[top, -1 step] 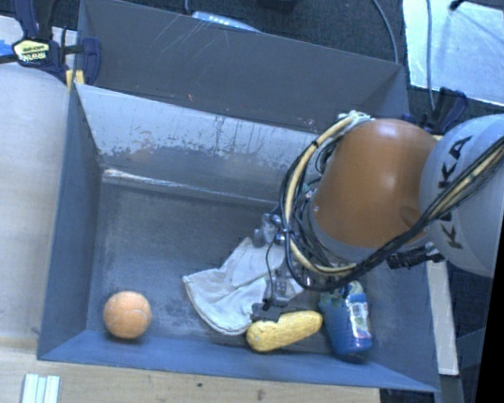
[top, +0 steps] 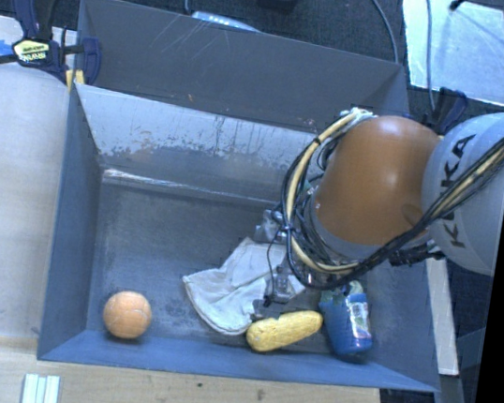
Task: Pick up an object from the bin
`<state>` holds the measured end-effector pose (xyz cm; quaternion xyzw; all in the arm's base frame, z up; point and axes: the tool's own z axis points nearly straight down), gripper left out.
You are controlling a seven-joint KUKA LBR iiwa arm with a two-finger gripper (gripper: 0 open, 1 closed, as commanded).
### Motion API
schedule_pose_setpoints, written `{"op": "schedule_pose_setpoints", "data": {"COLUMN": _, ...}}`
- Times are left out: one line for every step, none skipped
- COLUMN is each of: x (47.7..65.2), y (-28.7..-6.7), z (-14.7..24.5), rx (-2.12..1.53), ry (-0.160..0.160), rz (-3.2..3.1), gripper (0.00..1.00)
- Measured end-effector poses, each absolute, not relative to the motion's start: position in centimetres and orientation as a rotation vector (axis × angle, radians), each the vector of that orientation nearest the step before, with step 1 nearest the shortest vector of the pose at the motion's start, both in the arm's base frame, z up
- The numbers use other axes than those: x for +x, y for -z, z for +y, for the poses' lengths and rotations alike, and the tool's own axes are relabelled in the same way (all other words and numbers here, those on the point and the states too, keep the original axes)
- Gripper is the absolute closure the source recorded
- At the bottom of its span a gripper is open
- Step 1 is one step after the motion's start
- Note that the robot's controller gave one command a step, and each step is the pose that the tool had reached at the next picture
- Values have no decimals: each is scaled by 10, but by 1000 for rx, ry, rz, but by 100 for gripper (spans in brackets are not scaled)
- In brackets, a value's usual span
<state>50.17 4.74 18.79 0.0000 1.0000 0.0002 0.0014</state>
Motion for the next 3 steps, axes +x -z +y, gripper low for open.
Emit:
{"op": "schedule_pose_setpoints", "data": {"x": 529, "y": -146, "z": 33, "rx": -219, "ry": 0, "rz": 3131, "gripper": 0}}
{"op": "schedule_pose_setpoints", "data": {"x": 585, "y": -69, "z": 11, "rx": -471, "ry": 0, "rz": 3098, "gripper": 0}}
{"op": "schedule_pose_setpoints", "data": {"x": 594, "y": -70, "z": 7, "rx": -484, "ry": -2, "rz": 3101, "gripper": 0}}
